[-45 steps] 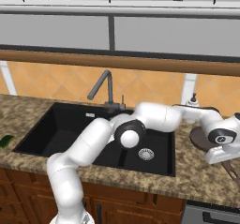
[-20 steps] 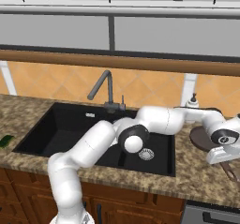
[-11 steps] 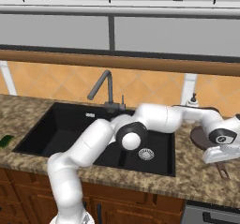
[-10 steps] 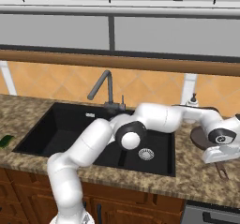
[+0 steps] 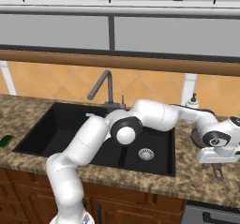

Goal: Pick the pan and sponge and place them into the sink. Then turn on the water.

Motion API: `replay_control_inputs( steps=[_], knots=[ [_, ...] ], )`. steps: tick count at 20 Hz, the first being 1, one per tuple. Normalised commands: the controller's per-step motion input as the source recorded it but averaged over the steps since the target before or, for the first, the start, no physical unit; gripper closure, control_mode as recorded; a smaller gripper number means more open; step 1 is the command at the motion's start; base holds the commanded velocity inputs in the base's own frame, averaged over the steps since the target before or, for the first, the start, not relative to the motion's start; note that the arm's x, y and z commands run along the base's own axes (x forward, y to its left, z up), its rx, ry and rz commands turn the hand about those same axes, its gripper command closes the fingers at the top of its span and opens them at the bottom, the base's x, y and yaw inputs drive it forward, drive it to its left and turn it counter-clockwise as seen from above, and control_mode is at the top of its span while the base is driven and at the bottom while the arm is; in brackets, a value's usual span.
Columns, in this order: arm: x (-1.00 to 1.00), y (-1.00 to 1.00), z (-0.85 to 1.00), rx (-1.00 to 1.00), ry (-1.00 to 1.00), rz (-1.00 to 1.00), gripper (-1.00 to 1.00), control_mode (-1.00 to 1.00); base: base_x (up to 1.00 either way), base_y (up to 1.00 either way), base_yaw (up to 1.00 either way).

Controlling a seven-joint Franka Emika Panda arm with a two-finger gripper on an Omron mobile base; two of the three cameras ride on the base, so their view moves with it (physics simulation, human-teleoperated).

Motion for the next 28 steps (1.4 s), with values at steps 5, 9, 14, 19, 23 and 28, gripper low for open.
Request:
replay_control_inputs(
  steps=[5, 9, 14, 19, 23, 28],
  knots=[
    [0.02, 0.0, 0.0, 0.0, 0.03, -0.11, -1.0, -1.0, 0.0, 0.0, 0.0],
    [0.22, -0.05, -0.07, 0.0, 0.0, -0.02, -1.0, -1.0, 0.0, 0.0, 0.0],
    [0.13, -0.11, -0.05, 0.0, 0.0, 0.0, -1.0, -1.0, 0.0, 0.0, 0.0],
    [0.04, -0.2, -0.12, 0.0, 0.0, 0.0, -1.0, -1.0, 0.0, 0.0, 0.0],
    [0.0, -0.02, -0.27, 0.0, 0.0, 0.0, 1.0, -1.0, 0.0, 0.0, 0.0],
    [0.0, 0.0, -0.07, 0.0, 0.0, 0.0, 1.0, -1.0, 0.0, 0.0, 0.0]
  ],
)
